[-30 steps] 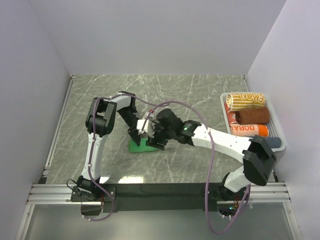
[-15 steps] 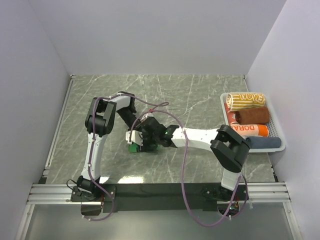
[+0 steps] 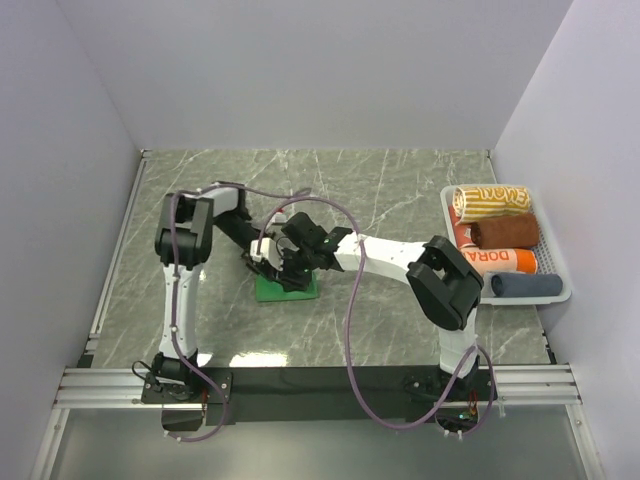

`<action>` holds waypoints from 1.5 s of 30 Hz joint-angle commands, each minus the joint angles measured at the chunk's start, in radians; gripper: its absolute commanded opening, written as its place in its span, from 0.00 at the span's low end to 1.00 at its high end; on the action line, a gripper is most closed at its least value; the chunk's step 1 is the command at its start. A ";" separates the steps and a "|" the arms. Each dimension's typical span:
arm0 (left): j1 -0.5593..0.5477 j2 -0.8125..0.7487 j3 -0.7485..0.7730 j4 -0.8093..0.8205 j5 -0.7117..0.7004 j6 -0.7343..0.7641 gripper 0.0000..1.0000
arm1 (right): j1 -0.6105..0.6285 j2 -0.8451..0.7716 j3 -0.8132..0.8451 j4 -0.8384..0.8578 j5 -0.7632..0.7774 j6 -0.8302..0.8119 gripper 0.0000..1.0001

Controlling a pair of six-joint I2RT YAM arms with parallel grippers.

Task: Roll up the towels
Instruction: Roll the towel, then place the rolled towel into the container

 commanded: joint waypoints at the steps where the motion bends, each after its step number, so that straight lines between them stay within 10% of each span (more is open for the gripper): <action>1: 0.129 -0.050 -0.019 0.258 -0.067 -0.027 0.66 | -0.006 0.066 -0.001 -0.103 -0.017 0.067 0.40; 4: 0.196 -0.112 -0.076 0.324 -0.029 -0.130 0.80 | -0.015 0.077 0.004 -0.102 -0.028 0.108 0.40; 21: 0.240 -0.345 -0.477 0.672 0.025 -0.591 0.90 | -0.112 0.192 0.153 -0.185 -0.123 0.239 0.41; 32: 0.181 -0.310 -0.506 0.763 -0.006 -0.710 0.70 | -0.140 0.226 0.173 -0.183 -0.159 0.282 0.43; 40: 0.181 -0.219 -0.435 0.711 0.034 -0.712 0.05 | -0.137 0.116 0.127 -0.122 -0.051 0.280 0.54; 45: 0.186 -0.208 -0.417 0.692 0.045 -0.712 0.01 | -0.086 -0.028 0.048 -0.077 0.099 0.181 0.63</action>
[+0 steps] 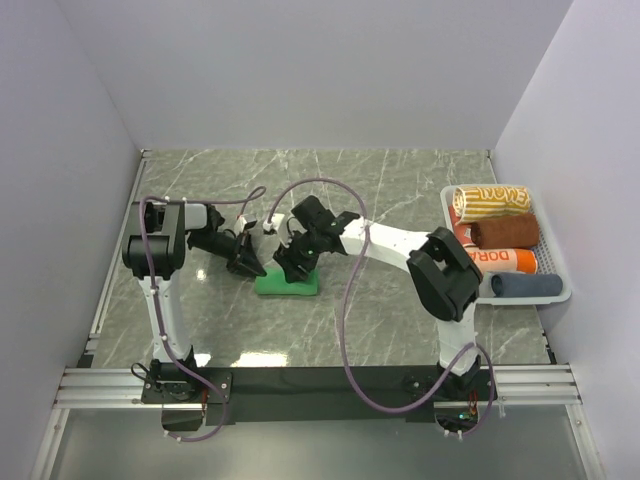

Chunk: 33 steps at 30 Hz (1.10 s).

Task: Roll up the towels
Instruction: Place the rolled towel into the container

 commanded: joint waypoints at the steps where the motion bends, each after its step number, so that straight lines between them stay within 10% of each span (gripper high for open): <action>1: -0.005 0.034 0.024 0.067 -0.087 0.037 0.01 | 0.044 -0.110 -0.058 -0.025 0.211 -0.105 0.64; 11: -0.005 0.052 0.044 0.055 -0.098 0.036 0.01 | 0.209 -0.104 -0.087 -0.001 0.460 -0.243 0.78; 22: -0.005 0.061 0.060 0.044 -0.095 0.046 0.01 | 0.226 0.031 -0.061 0.007 0.541 -0.329 0.73; 26: -0.005 0.060 0.064 0.041 -0.086 0.053 0.05 | 0.226 0.059 -0.098 0.019 0.523 -0.341 0.58; 31: 0.018 -0.009 0.051 0.056 -0.066 0.064 0.48 | 0.194 0.056 -0.118 0.012 0.489 -0.329 0.00; 33: 0.060 -0.045 0.057 0.061 -0.061 0.078 0.64 | 0.174 0.019 -0.126 -0.006 0.466 -0.332 0.00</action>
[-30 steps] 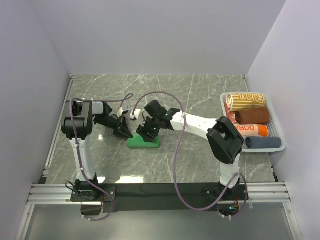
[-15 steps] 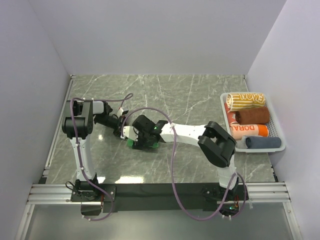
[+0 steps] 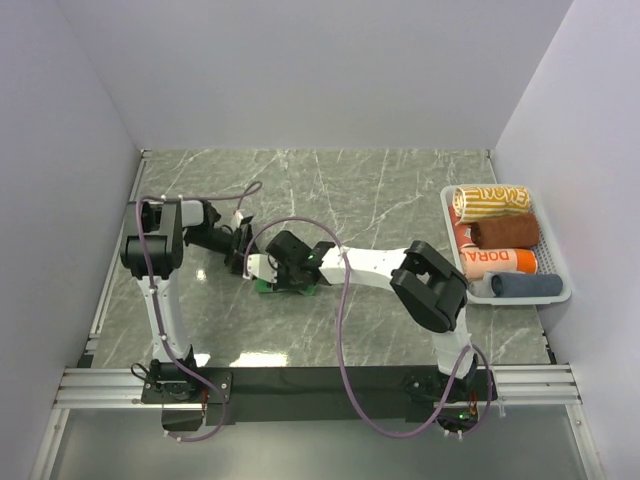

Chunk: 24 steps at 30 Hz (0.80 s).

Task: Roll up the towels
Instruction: Place the rolled towel into the container

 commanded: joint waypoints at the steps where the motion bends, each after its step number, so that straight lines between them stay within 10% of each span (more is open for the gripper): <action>1: 0.061 -0.106 0.020 0.088 -0.082 0.076 0.68 | -0.062 -0.007 -0.051 -0.057 -0.049 -0.007 0.00; 7: 0.094 -0.254 0.101 0.021 -0.111 0.198 0.99 | -0.169 -0.229 -0.045 -0.161 -0.161 -0.069 0.00; 15: 0.095 -0.338 0.160 -0.033 -0.071 0.289 1.00 | -0.420 -0.493 -0.006 -0.410 -0.316 -0.204 0.00; 24: 0.044 -0.409 0.134 0.037 -0.033 0.261 1.00 | -0.867 -0.815 -0.062 -0.680 -0.376 -0.723 0.00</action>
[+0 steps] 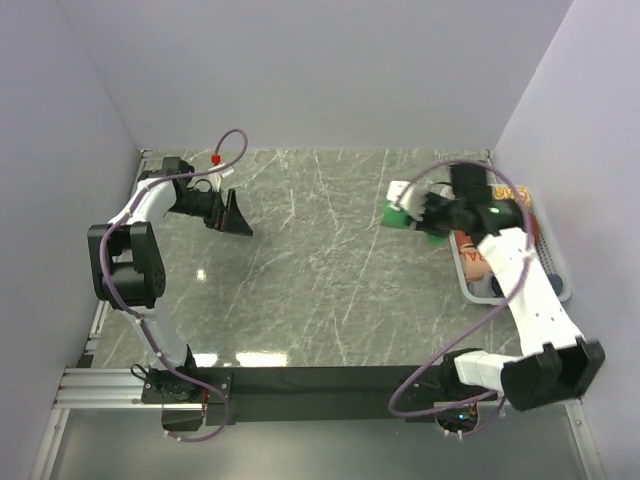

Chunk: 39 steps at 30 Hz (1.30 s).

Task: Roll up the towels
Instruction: Place the rolled towel into the container

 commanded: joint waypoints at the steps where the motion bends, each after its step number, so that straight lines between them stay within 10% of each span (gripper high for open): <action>1: -0.036 -0.086 -0.008 0.044 0.048 0.003 0.99 | -0.192 -0.100 -0.026 -0.176 -0.046 -0.302 0.00; 11: -0.065 -0.092 -0.049 0.119 0.076 -0.056 1.00 | -0.680 -0.069 -0.040 -0.288 -0.029 -0.767 0.00; 39: -0.099 -0.054 -0.009 0.081 0.062 -0.070 0.99 | -0.954 0.072 -0.314 0.198 -0.063 -1.075 0.00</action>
